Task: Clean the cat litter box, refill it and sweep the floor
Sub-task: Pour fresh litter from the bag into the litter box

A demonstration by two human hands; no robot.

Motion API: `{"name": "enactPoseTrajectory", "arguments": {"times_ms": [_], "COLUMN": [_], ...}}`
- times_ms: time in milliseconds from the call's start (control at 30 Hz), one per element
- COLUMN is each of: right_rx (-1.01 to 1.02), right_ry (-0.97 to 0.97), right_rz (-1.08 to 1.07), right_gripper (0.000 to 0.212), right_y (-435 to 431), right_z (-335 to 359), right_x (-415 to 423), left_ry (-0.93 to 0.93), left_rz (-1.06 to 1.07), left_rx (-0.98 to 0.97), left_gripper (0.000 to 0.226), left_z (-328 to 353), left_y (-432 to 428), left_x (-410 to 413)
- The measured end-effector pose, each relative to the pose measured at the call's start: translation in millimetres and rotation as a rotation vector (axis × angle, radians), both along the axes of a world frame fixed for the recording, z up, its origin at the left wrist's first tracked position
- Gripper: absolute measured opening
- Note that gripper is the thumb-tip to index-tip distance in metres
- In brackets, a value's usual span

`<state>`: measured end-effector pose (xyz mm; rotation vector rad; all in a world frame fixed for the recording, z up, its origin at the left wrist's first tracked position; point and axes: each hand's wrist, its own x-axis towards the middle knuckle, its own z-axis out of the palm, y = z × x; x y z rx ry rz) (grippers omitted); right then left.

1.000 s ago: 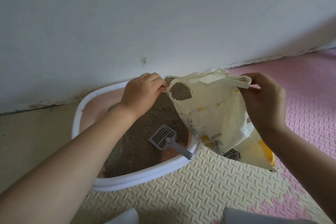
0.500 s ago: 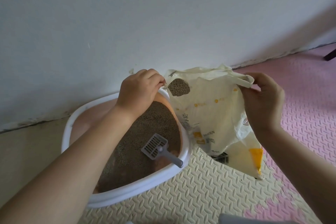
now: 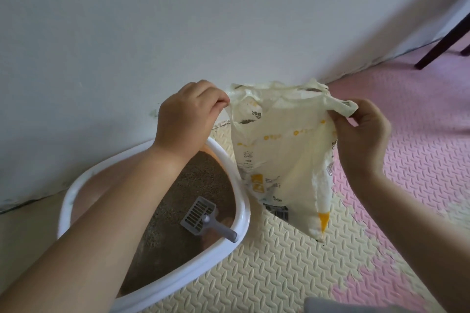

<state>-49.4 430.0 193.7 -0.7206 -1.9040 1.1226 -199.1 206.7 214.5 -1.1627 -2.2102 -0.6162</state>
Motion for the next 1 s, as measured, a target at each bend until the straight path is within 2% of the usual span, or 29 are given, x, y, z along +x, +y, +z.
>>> {"name": "enactPoseTrajectory", "arguments": {"times_ms": [233,400,500,567,667,733,800,833,900,1000], "right_rx": [-0.072,-0.11,-0.111,-0.094,-0.085,-0.091,-0.09,-0.093,-0.11,-0.168], "right_ry": [-0.087,-0.117,-0.125,-0.134,-0.154,-0.145,-0.142,-0.14,-0.125,-0.071], "right_rz": [-0.102,-0.166,-0.181,-0.175,-0.158,-0.149,-0.135,-0.127,-0.105,-0.019], "right_gripper": [0.004,0.008,0.008,0.008,0.009,0.009,0.009,0.01,0.01,0.017], "right_y": [18,30,35,37,37,39,42,42,42,38], "right_z": [-19,-29,-32,-35,-38,-38,-38,-37,-35,-33], "right_x": [13,20,19,19,22,24,26,27,30,33], "left_ry": [-0.041,-0.072,-0.095,-0.186,-0.337,-0.461,-0.716,-0.85,-1.015,-1.053], "left_rz": [-0.132,-0.237,-0.227,-0.192,-0.172,-0.17,-0.124,-0.091,-0.062,-0.057], "left_rx": [-0.069,-0.14,-0.128,-0.092,-0.04,-0.026,-0.03,-0.054,-0.139,-0.071], "left_gripper": [0.002,0.017,0.011,0.004,0.014,0.041,0.075,0.085,0.081,0.049], "left_z": [-13,-34,-40,-42,-48,-53,-58,-62,-71,-82], "left_y": [37,60,67,68,67,61,51,46,41,48], "left_x": [10,19,20,23,31,34,36,36,36,39]}}
